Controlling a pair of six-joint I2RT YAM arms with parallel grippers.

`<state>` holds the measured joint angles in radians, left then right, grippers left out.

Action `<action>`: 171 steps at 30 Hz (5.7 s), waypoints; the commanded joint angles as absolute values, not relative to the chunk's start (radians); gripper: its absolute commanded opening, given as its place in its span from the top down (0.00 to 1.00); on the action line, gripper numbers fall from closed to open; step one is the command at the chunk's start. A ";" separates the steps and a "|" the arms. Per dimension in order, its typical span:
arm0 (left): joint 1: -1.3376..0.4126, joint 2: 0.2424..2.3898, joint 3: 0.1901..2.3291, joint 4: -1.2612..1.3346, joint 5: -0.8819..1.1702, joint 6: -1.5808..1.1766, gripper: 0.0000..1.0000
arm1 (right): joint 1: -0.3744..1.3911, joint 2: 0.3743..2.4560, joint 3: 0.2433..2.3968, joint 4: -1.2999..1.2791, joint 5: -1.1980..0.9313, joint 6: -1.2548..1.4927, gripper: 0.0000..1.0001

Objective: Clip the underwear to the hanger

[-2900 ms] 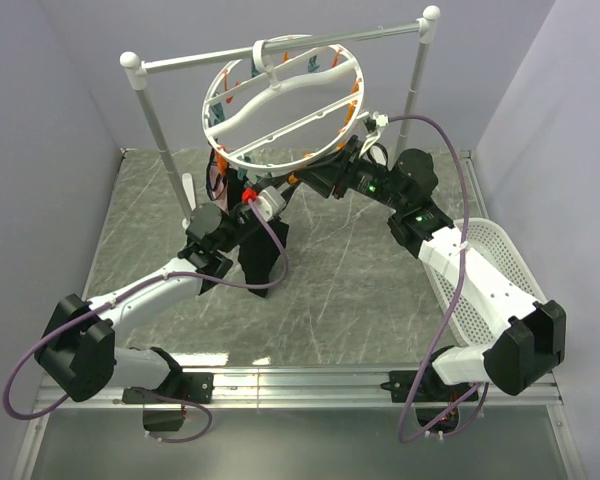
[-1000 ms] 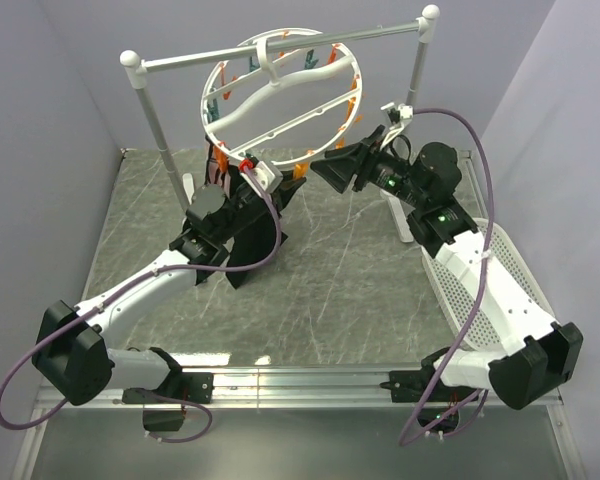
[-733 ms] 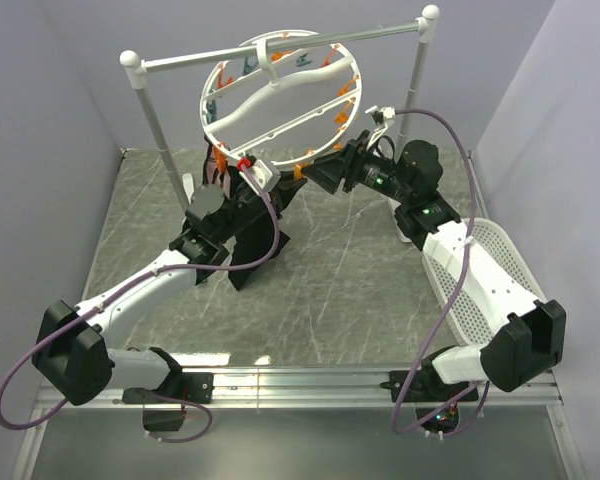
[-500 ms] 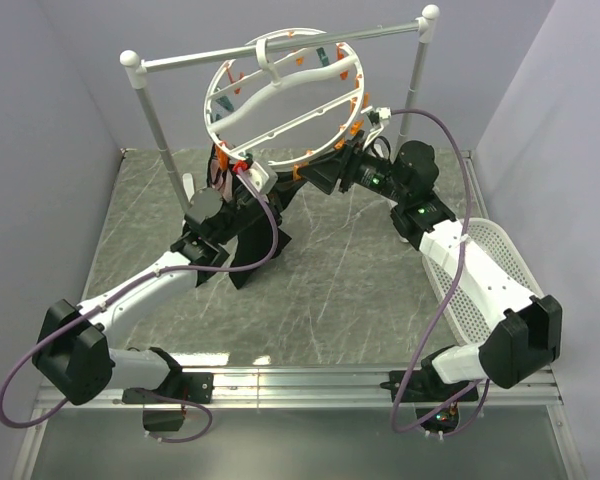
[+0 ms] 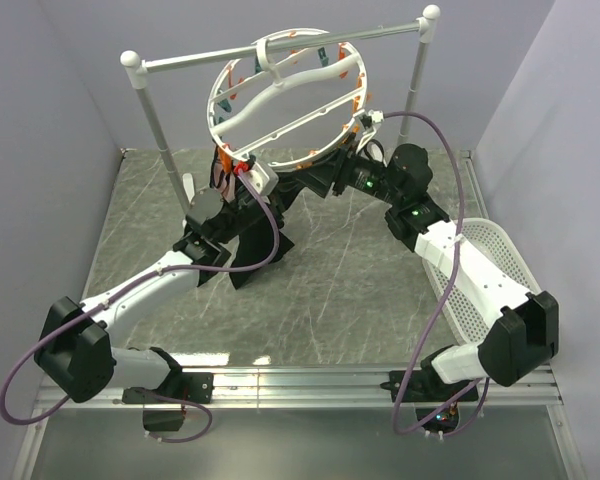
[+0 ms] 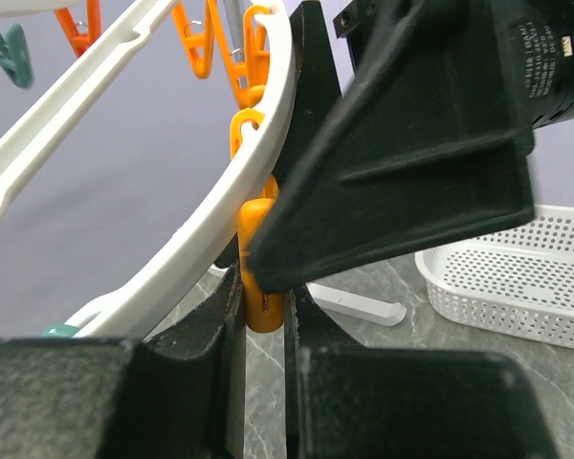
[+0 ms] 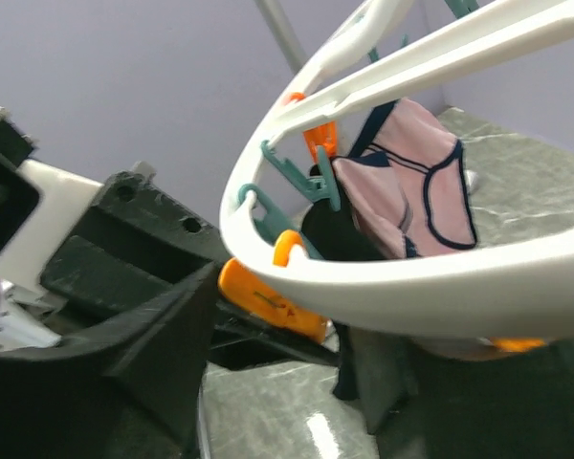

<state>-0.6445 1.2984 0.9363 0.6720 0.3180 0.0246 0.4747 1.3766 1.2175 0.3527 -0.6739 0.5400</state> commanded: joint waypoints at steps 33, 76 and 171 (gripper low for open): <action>-0.676 1.281 0.988 0.626 0.226 0.086 0.77 | 0.494 1.402 1.255 0.385 -0.689 0.620 1.00; -0.542 1.075 1.078 -0.157 0.842 0.521 0.10 | 0.511 1.405 1.305 0.253 -0.483 0.574 1.00; -0.804 1.743 1.629 -1.125 -0.203 1.256 1.00 | 0.549 1.397 1.374 0.081 -0.331 0.449 1.00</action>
